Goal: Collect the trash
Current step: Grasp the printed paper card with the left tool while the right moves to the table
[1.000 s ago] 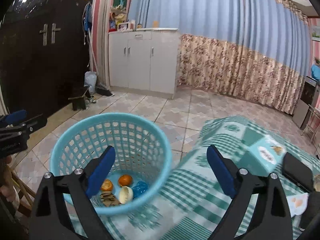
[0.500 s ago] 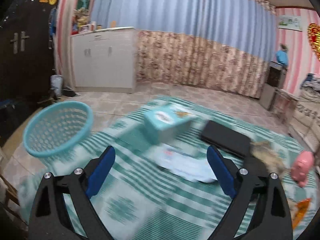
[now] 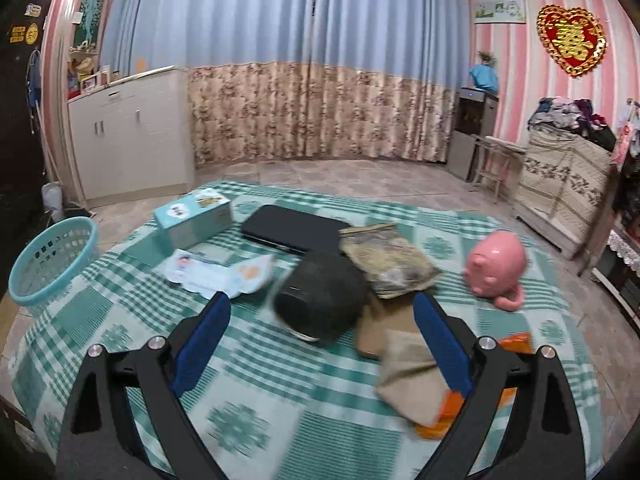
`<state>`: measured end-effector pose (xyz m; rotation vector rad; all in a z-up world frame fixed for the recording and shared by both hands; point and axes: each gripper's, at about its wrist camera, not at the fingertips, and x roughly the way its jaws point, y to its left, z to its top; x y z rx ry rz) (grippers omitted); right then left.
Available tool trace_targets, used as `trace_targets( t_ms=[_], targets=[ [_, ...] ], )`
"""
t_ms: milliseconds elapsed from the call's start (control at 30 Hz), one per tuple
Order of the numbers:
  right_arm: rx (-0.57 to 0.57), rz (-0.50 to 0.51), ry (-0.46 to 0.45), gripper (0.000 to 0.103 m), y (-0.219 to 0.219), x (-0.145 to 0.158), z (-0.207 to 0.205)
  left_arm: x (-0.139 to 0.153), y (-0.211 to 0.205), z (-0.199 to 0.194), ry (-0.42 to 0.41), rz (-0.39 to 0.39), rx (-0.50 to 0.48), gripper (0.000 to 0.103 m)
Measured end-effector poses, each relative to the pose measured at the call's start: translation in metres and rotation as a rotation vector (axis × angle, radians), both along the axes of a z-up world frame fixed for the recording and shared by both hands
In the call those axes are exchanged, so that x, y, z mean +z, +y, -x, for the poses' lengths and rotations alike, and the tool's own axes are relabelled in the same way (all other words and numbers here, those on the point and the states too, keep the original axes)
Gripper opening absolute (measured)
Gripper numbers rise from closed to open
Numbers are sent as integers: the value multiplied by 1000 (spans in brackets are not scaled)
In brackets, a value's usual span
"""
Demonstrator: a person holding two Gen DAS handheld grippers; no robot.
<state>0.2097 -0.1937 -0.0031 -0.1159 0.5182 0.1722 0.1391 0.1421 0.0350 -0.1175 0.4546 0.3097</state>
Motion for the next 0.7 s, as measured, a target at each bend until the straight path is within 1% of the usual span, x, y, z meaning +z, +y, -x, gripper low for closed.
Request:
trace_targets(
  t_ms=[133,300,367,467,567,700],
  targets=[
    [-45,12,5,91,-23,2,2,-3,-31,-13,1,0,-74,98],
    [-83,31,13,91,-39,1,0,-16,-70,-42,36,5,-173,98],
    [-95,44,19,91,-43,-3,-1,-23,-79,-51,52,10,-191,98],
    [-115,42,40,91,-53,-11,-6,-43,-94,-71,105,33,-232,98],
    [-130,32,59,91,-62,-21,-10,-61,-107,-90,170,12,-256,98],
    [-152,-24,86,91,-73,-33,-19,-79,-119,-114,222,9,-292,98]
  ],
)
